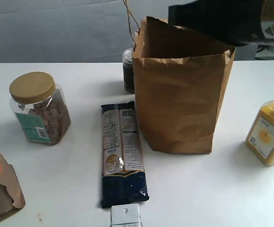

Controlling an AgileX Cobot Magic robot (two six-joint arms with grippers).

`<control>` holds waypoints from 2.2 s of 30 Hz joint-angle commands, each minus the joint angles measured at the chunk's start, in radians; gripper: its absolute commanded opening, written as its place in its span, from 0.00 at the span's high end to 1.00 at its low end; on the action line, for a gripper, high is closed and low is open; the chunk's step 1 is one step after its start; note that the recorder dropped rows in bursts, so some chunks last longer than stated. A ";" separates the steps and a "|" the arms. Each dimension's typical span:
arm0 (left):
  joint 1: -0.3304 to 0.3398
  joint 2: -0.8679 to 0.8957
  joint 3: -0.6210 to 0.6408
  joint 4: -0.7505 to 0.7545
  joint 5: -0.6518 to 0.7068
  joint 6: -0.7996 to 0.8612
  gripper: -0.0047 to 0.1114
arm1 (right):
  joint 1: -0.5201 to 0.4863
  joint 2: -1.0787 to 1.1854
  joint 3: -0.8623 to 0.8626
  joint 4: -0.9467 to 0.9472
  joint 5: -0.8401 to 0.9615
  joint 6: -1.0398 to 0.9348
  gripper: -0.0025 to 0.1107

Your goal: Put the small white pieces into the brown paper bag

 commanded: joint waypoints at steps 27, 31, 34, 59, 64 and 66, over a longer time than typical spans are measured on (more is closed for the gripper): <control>-0.008 -0.003 0.003 -0.009 -0.006 -0.002 0.96 | -0.293 -0.607 0.706 0.518 -0.322 -0.482 0.98; -0.008 -0.003 0.003 -0.009 -0.006 -0.002 0.96 | -0.386 -0.733 0.799 0.622 -0.350 -0.636 0.98; -0.008 -0.003 0.003 -0.009 -0.006 -0.002 0.96 | -0.449 -0.836 0.860 0.672 -0.381 -0.697 0.98; -0.008 -0.003 0.003 -0.009 -0.006 -0.002 0.96 | -0.640 -1.247 1.058 0.904 -0.352 -1.091 0.98; -0.008 -0.003 0.003 -0.009 -0.006 -0.002 0.96 | -0.640 -1.247 1.058 0.904 -0.352 -1.089 0.98; -0.008 -0.003 0.003 -0.009 -0.006 -0.002 0.96 | -0.640 -1.247 1.058 0.904 -0.352 -1.089 0.98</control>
